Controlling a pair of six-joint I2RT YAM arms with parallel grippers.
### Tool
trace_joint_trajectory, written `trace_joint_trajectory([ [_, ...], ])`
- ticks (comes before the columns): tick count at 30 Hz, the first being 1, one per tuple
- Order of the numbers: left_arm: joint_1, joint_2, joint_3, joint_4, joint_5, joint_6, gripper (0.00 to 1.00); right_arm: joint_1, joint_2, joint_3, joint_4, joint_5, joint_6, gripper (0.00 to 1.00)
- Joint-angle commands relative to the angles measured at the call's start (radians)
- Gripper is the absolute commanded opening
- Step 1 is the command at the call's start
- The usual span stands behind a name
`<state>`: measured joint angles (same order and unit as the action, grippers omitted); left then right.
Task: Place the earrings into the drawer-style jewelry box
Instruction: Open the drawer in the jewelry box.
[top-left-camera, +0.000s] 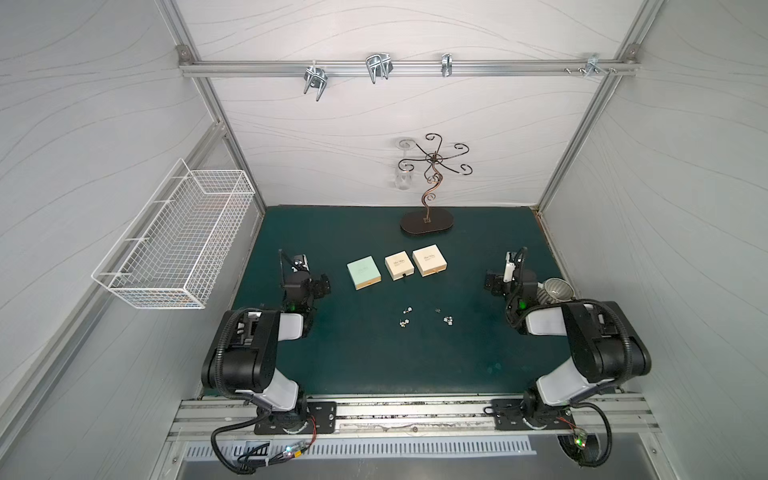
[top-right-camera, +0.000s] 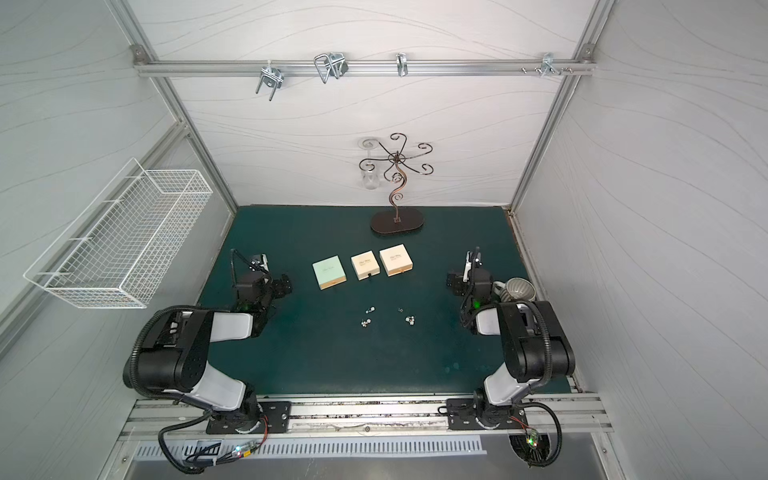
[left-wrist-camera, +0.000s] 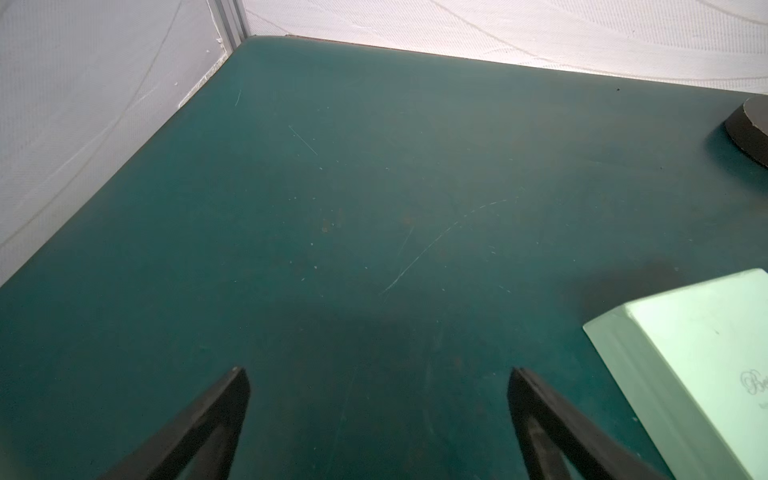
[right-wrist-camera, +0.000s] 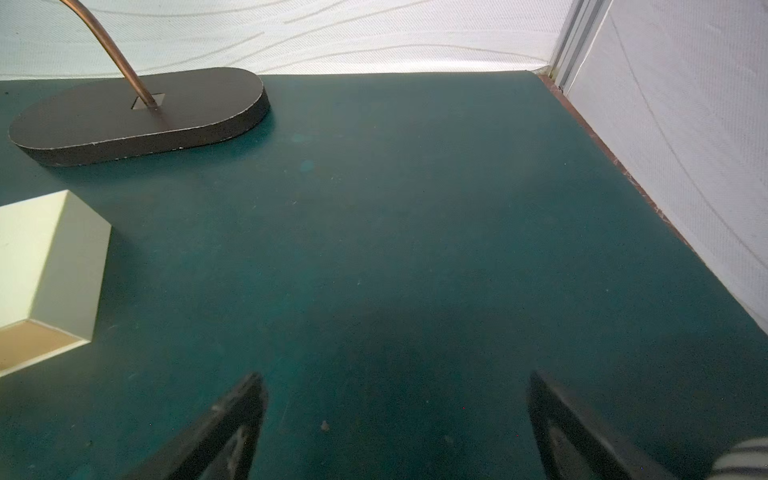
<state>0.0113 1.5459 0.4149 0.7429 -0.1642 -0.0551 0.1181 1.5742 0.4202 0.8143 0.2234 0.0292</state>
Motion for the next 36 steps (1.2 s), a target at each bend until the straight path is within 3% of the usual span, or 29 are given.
trace_joint_trajectory([
  [1,-0.002,-0.003,0.025,0.046,0.002,0.015,1.00,-0.005,0.003,0.003,0.031,-0.008,-0.005,0.99],
  [22,-0.002,-0.013,0.023,0.060,-0.006,0.018,0.99,-0.009,0.001,0.002,0.028,-0.022,-0.005,0.99],
  [25,-0.004,-0.136,0.124,-0.226,-0.002,0.016,0.97,-0.002,-0.040,-0.009,0.028,-0.011,-0.008,0.99],
  [28,-0.009,-0.227,0.228,-0.473,0.002,-0.001,0.96,0.025,-0.156,0.071,-0.219,-0.004,-0.023,0.99],
  [30,-0.048,-0.279,0.286,-0.592,0.006,0.017,0.96,0.025,-0.219,0.175,-0.485,-0.039,0.049,0.99],
  [33,-0.161,-0.314,0.357,-0.688,0.003,0.068,0.98,0.028,-0.249,0.292,-0.702,-0.201,0.121,0.99],
  [36,-0.246,-0.291,0.438,-0.760,0.055,0.042,0.98,0.031,-0.244,0.373,-0.814,-0.371,0.206,0.99],
])
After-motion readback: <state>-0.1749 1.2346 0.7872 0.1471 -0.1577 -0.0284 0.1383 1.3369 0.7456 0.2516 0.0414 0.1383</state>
